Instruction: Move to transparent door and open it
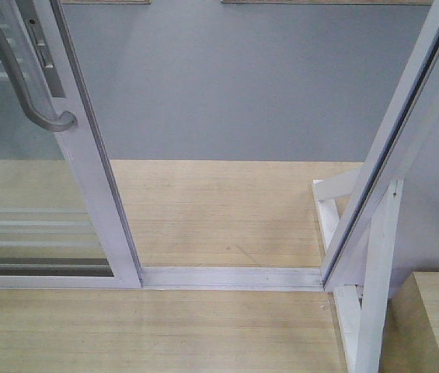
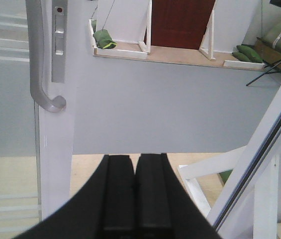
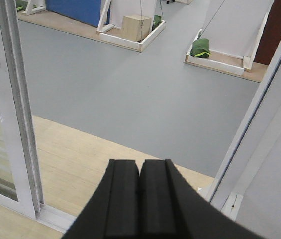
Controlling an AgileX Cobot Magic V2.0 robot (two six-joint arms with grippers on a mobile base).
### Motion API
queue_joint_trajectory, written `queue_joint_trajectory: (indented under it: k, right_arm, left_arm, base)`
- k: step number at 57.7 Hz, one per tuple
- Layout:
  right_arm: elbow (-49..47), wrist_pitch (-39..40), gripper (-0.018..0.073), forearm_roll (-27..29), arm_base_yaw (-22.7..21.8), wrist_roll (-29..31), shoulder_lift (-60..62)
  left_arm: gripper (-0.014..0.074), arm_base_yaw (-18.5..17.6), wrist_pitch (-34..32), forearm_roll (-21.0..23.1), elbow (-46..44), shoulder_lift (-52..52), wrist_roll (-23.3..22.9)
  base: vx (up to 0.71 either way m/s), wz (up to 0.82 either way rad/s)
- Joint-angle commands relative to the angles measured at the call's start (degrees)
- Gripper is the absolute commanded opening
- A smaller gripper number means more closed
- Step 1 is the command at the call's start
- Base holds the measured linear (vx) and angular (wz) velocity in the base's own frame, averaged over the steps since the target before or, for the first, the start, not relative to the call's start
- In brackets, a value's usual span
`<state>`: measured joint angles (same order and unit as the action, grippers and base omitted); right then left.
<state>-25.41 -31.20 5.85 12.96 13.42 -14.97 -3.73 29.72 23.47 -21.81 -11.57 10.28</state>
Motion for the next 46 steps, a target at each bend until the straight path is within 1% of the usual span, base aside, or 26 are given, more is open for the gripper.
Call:
queue_joint_trajectory:
  k: [1,12,14,18,25,28,30,34,43,46]
  right_arm:
    - [-1.56,4.05,-0.0001,0.1,-0.24,0.14,-0.75]
    - [-1.56,3.2,0.0,0.1,-0.24,0.14,-0.75]
    - [-1.56,3.2,0.0,0.1,-0.24,0.14,-0.75]
    - [-1.56,3.2,0.0,0.1,-0.24,0.09,-0.75]
    - [-1.56,3.2,0.0,0.1,-0.24,0.11,-0.75]
    - [-1.56,3.2,0.0,0.1,-0.24,0.11,-0.75]
    - [-1.56,3.2,0.0,0.1,-0.24,0.11,-0.75]
    - [-1.56,3.2,0.0,0.1,-0.24,0.11,-0.75]
    - [-1.56,3.2,0.0,0.1,-0.24,0.11,-0.75]
    - [-1.56,3.2,0.0,0.1,-0.24,0.15,-0.75]
  left_arm:
    - [0.0003,-0.27,-4.44,1.55,-1.48,-1.14,0.05]
    - [0.0003,-0.27,-4.44,1.55,-1.48,-1.14,0.05]
    - [0.0003,-0.27,-4.63,1.01,-1.48,-1.14,0.28]
    - [0.0003,-0.27,-6.22,-2.9,-1.48,-1.14,-0.76]
    - [0.0003,-0.21,-7.59,-12.18,-1.48,-1.14,-7.08]
    - [0.0003,-0.21,-8.37,-15.43,-1.48,-1.14,-8.87]
    - [0.0003,-0.21,-8.82,-17.15,-1.48,-1.14,-9.17]
    - [0.0003,-0.21,-10.24,-18.57,-1.48,-1.14,-8.75]
    - [0.0003,-0.21,-12.52,-18.38,-0.34,-0.13,-2.6]
    - [0.0003,-0.21,-14.54,-18.32,2.19,1.17,-2.27]
  base:
    - [0.0,0.0]
    - [0.0,0.0]
    - [0.0,0.0]
    - [0.0,0.0]
    - [0.0,0.0]
    - [0.0,0.0]
    - [0.0,0.0]
    - [0.0,0.0]
    - [0.0,0.0]
    - [0.0,0.0]
